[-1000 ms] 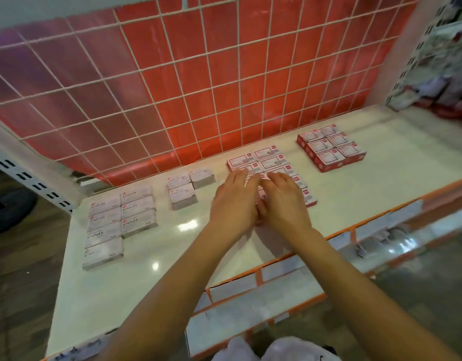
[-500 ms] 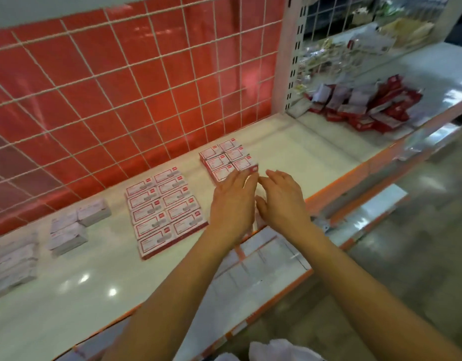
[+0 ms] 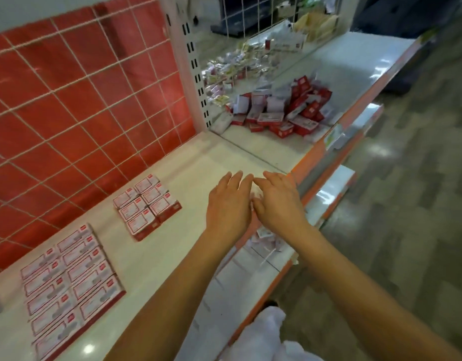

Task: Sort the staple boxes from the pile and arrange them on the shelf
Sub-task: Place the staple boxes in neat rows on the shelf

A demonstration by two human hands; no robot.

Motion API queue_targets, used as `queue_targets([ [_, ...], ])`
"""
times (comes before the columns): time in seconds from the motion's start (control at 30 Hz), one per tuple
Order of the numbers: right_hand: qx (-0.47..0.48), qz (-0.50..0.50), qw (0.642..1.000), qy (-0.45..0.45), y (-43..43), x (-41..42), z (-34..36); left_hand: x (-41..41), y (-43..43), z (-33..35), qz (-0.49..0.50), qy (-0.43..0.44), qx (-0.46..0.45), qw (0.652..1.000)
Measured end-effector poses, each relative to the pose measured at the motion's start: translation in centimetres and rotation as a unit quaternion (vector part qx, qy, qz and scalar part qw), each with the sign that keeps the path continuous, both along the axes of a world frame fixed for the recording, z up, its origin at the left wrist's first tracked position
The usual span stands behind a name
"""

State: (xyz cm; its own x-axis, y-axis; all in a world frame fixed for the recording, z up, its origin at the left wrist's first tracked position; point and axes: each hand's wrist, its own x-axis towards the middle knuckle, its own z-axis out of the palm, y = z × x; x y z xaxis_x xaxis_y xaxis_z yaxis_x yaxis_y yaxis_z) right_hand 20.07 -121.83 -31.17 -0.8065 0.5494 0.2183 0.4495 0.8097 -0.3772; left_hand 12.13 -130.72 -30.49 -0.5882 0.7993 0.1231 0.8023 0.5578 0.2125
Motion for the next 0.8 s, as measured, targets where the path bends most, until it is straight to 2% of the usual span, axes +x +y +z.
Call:
queue_targets([
  [0.17,0.002,-0.033,0.999,-0.017,5.9,-1.0,0.4,-2.0,6.4,0.1,-0.063,-0.002,0.006,0.998],
  [0.33,-0.014,-0.071,0.997,-0.017,11.3,-2.5,0.3,-4.5,11.7,0.7,-0.084,-0.007,0.022,0.996],
  [0.43,0.02,-0.093,0.995,-0.007,14.1,-3.4,-0.2,-5.9,13.8,0.9,-0.093,-0.008,0.01,0.996],
  [0.5,0.039,-0.104,0.994,0.011,15.8,-3.9,-0.8,-7.0,14.9,1.0,-0.09,-0.016,0.019,0.996],
  [0.67,0.031,-0.167,0.985,0.041,19.1,-4.5,-1.2,-10.0,18.5,1.0,-0.048,-0.027,-0.035,0.998],
  [0.8,0.008,-0.18,0.984,0.007,20.4,-4.6,-0.5,-11.8,20.3,0.4,-0.058,-0.039,-0.015,0.997],
])
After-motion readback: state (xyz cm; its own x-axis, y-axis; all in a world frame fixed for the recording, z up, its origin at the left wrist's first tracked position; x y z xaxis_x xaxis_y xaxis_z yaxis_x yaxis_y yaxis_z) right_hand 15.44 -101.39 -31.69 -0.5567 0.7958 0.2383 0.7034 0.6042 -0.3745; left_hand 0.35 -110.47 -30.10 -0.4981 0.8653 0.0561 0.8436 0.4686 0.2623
